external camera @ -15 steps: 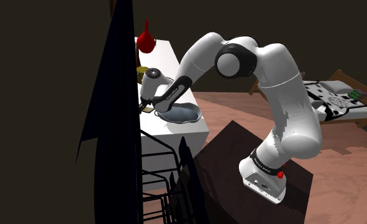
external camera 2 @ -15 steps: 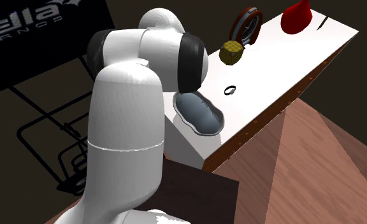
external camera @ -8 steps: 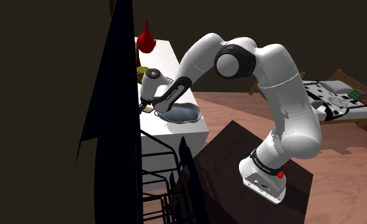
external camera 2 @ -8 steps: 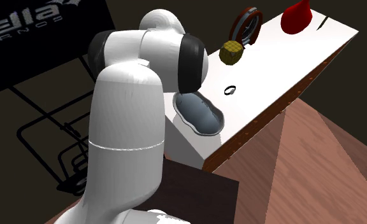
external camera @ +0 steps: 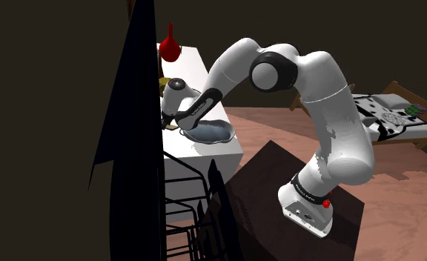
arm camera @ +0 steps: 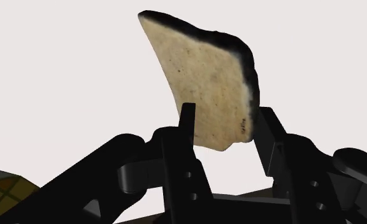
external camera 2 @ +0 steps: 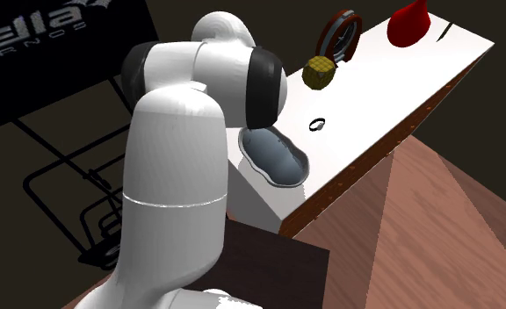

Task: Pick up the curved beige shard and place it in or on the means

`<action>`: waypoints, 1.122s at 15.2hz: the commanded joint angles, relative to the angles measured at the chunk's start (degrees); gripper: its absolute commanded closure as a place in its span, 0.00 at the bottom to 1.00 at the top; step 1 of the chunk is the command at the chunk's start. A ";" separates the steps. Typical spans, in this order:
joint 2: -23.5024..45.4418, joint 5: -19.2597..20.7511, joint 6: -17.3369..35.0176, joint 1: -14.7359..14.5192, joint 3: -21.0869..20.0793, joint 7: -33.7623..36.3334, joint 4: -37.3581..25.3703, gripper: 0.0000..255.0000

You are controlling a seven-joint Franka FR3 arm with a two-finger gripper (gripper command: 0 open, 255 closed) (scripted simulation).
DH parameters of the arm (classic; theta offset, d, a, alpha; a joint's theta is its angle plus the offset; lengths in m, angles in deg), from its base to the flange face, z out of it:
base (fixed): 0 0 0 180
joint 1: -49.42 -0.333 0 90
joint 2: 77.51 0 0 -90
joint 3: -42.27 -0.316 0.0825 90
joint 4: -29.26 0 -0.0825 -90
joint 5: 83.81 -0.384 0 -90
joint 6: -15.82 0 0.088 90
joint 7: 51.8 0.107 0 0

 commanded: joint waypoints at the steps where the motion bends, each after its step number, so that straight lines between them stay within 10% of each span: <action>1: 0.60 -0.02 -0.20 0.18 0.28 0.03 0.12 1.00; 17: -10.31 -1.32 -5.64 1.78 -2.22 -2.55 5.73 1.00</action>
